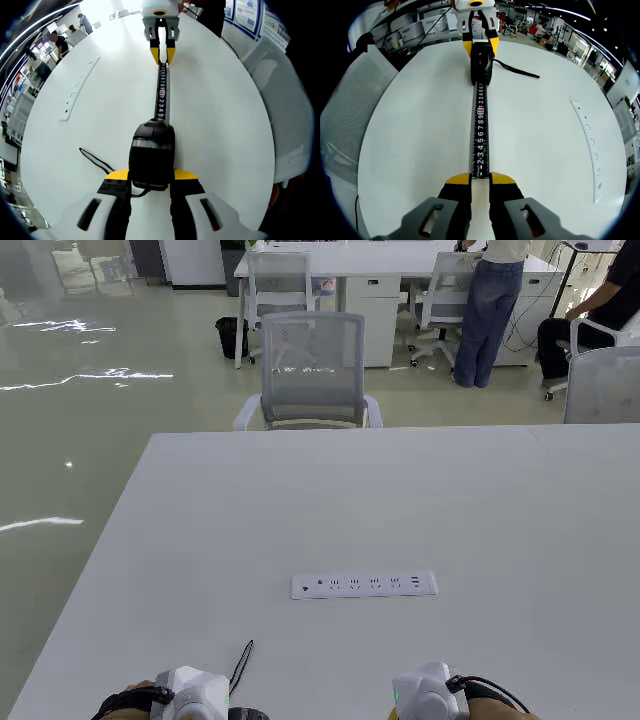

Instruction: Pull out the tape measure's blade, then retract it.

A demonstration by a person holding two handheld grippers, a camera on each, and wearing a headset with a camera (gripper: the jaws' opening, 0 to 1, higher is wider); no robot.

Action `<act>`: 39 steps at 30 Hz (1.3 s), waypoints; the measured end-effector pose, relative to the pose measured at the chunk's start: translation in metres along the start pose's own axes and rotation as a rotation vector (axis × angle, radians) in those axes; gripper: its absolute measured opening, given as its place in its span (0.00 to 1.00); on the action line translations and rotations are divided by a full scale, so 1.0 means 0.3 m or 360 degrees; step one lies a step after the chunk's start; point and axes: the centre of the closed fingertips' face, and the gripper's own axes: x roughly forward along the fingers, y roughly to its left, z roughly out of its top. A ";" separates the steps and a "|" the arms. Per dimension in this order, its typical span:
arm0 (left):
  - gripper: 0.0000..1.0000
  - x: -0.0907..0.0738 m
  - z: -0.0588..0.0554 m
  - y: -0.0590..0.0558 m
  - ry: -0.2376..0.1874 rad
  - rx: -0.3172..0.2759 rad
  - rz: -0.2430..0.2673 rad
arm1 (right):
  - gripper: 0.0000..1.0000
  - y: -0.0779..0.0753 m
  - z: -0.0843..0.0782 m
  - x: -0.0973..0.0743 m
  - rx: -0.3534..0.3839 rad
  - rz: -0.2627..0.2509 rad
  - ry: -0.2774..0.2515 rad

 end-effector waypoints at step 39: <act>0.25 0.007 -0.003 0.003 0.0009 0.0003 -0.0002 | 0.10 0.002 -0.070 -0.033 0.0013 -0.0002 0.0050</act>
